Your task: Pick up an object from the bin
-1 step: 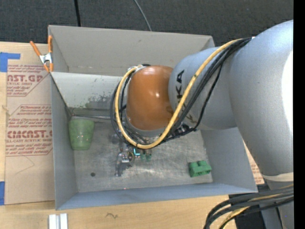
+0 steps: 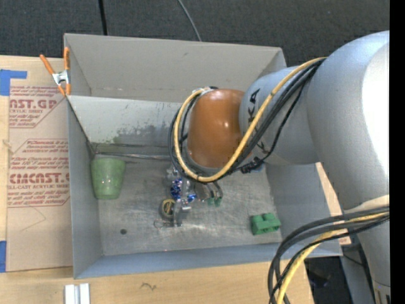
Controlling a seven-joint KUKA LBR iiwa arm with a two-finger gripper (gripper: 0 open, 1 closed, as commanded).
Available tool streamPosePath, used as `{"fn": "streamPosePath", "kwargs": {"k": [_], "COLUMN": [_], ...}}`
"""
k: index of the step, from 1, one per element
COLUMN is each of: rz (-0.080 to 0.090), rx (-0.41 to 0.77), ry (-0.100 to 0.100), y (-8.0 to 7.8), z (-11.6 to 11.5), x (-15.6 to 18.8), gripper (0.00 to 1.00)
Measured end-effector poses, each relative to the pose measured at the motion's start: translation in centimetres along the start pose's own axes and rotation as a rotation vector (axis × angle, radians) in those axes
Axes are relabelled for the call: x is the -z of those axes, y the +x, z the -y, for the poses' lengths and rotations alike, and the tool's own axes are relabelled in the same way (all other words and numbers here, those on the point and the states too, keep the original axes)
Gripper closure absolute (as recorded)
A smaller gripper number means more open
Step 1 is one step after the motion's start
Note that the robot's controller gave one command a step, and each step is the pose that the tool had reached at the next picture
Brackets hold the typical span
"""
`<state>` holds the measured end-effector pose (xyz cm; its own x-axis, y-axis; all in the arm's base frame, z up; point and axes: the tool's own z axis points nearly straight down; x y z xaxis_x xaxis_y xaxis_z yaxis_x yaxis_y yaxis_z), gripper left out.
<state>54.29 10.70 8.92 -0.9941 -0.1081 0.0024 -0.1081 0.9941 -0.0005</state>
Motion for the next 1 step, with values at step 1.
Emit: {"fn": "streamPosePath", "kwargs": {"k": [1], "rz": [0.001], "rx": [0.003], "ry": [-0.002], "y": [-0.02], "z": [-0.29], "x": [0.28], "gripper": [1.0]}}
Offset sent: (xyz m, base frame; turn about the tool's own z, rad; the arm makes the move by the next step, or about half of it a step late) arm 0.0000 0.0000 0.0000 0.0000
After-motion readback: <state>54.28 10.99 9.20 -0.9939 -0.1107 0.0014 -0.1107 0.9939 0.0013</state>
